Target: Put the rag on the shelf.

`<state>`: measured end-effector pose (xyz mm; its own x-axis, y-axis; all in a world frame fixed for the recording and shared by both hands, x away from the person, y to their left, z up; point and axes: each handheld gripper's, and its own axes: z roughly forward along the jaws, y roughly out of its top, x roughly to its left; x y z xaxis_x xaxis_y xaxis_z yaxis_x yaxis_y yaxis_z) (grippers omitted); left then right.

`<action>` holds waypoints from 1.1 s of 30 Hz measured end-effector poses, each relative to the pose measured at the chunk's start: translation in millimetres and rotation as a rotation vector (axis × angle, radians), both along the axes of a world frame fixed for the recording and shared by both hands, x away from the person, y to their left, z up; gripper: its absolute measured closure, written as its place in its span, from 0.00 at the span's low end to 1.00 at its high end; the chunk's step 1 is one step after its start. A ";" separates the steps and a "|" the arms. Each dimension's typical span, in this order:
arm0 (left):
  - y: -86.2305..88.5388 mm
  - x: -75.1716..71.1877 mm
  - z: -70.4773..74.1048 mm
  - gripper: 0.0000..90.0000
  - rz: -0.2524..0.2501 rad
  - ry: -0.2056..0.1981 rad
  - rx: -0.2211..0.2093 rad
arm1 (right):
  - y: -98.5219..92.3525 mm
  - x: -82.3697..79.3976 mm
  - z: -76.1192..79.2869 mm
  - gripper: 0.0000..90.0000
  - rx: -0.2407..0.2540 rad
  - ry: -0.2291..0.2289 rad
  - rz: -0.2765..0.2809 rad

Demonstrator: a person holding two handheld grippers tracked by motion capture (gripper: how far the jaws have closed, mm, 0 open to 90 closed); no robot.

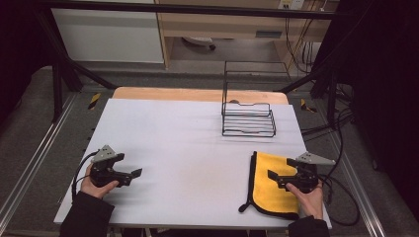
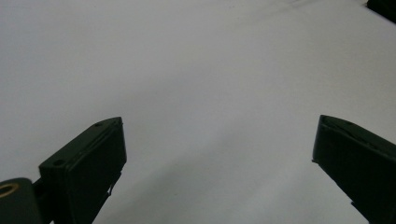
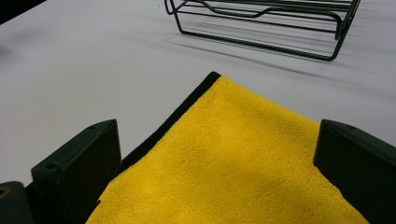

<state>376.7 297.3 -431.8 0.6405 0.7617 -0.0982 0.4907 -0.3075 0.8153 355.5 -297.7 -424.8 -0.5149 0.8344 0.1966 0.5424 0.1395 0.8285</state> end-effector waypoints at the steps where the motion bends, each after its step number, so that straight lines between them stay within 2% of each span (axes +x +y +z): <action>1: -0.2 -0.1 0.0 0.03 0.000 -0.001 0.000 | 0.1 0.0 0.1 0.02 -0.002 -0.001 -0.001; 11: 0.2 -2.2 -1.0 0.03 0.001 -0.001 0.009 | 9.8 -0.3 3.3 0.02 -0.038 -0.001 -0.003; 21: -0.8 -1.9 -2.0 0.03 0.003 0.004 0.021 | 36.1 4.4 7.8 0.06 -0.103 -0.002 -0.015; 24: -1.1 -2.0 -1.9 0.03 0.005 0.004 0.023 | 53.0 8.3 8.1 0.11 -0.137 0.004 -0.028; 25: -1.2 -2.0 -2.1 0.03 0.006 0.005 0.025 | 53.0 8.3 8.1 0.11 -0.137 0.004 -0.028; 26: -1.4 -2.0 -2.3 0.03 0.006 0.006 0.028 | 61.6 11.5 6.7 0.14 -0.171 0.018 -0.036; 28: -2.4 -1.9 -2.7 0.03 0.006 0.007 0.031 | 68.1 15.5 3.6 0.21 -0.195 0.032 -0.040; 29: -2.4 -1.9 -2.7 0.04 0.006 0.007 0.031 | 68.1 15.5 3.6 0.21 -0.195 0.032 -0.040; 30: -2.5 -1.9 -2.8 0.04 0.007 0.007 0.033 | 73.8 19.8 -0.7 0.26 -0.221 0.044 -0.041; 32: -2.5 -1.8 -2.9 0.04 0.006 0.008 0.034 | 76.4 21.9 -3.2 0.29 -0.234 0.049 -0.040; 33: -2.4 -1.8 -3.0 0.04 0.007 0.009 0.035 | 80.9 26.7 -8.6 0.33 -0.258 0.053 -0.047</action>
